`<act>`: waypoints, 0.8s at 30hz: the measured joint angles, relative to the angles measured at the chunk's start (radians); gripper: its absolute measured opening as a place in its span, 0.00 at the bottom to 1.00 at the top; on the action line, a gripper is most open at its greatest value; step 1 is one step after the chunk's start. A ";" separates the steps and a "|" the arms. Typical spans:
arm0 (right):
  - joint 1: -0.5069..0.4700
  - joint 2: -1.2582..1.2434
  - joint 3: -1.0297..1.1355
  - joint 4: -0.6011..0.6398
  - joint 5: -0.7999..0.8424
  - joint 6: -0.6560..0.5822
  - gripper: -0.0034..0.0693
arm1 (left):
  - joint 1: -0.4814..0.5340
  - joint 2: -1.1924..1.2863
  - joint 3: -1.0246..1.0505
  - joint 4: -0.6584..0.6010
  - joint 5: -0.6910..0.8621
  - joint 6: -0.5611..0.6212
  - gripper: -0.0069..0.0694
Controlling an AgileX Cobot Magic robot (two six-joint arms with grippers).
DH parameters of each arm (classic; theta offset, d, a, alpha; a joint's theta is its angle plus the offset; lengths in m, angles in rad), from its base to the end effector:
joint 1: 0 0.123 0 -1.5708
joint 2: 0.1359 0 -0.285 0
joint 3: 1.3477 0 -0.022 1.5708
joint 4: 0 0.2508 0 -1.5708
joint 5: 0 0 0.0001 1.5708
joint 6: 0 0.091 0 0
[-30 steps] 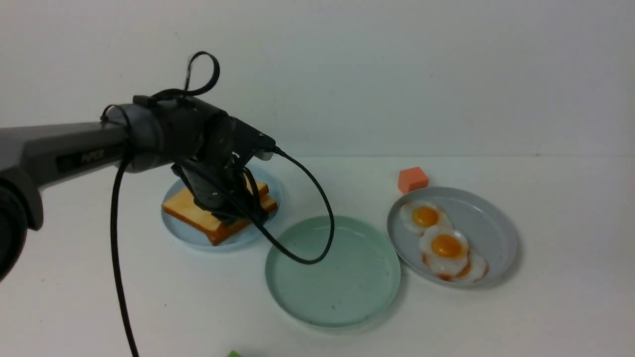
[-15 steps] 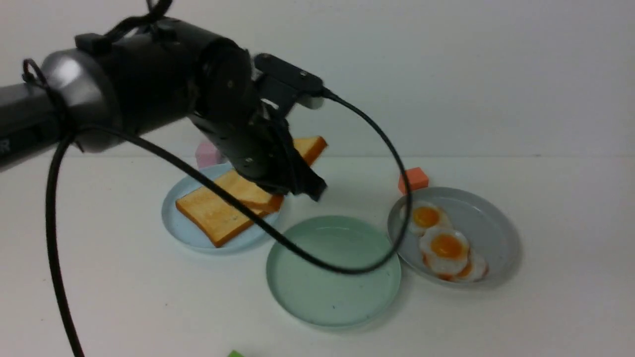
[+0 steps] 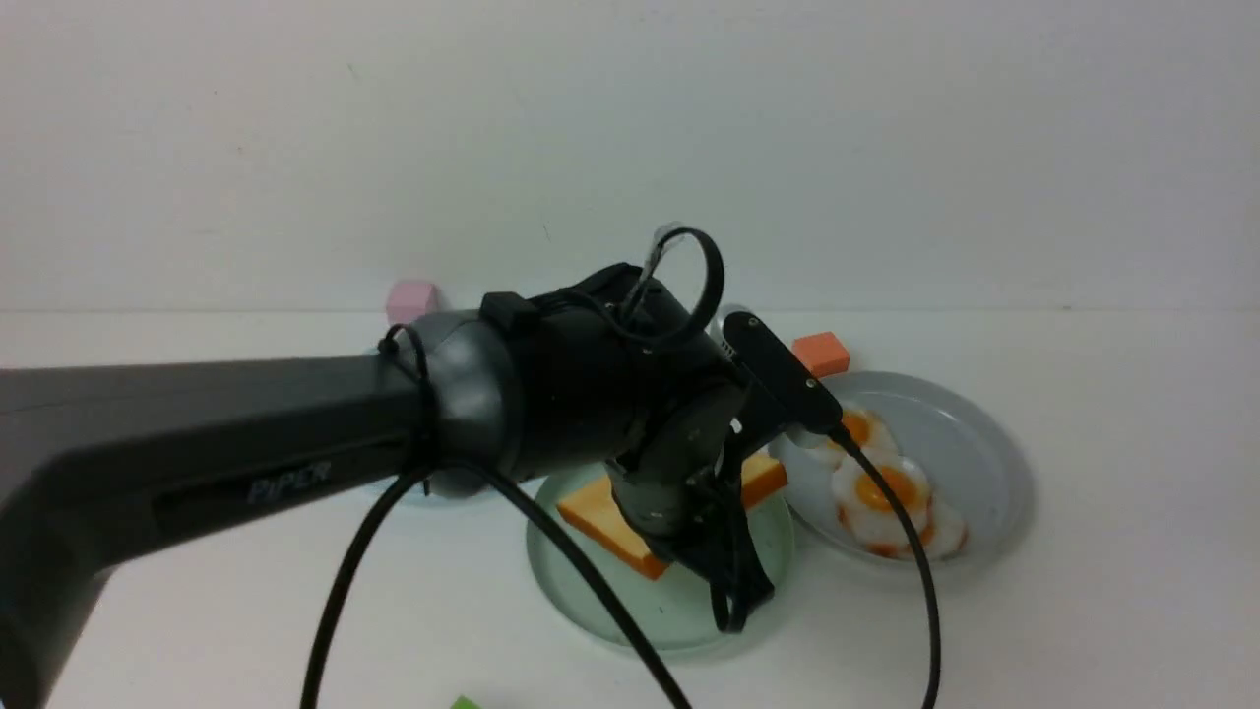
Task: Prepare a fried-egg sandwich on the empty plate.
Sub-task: Use the left arm to put a slice of bread into the empty plate in the middle
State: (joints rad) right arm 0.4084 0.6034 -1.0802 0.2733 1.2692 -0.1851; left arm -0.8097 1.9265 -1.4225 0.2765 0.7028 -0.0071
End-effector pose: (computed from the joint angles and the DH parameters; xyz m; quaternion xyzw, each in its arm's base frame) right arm 0.0431 0.0442 0.4114 -0.2800 0.8548 0.1805 0.3979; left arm 0.2967 -0.2881 0.2129 0.4531 0.8564 0.0133 0.2472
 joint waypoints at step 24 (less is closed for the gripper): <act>0.000 0.040 0.000 0.025 -0.001 0.000 0.38 | 0.000 -0.105 -0.002 -0.064 0.072 -0.049 0.52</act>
State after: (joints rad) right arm 0.4084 0.6434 -1.0802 0.2987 1.2678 -0.1851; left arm -0.8097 1.8217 -1.4246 0.2121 0.7750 -0.0557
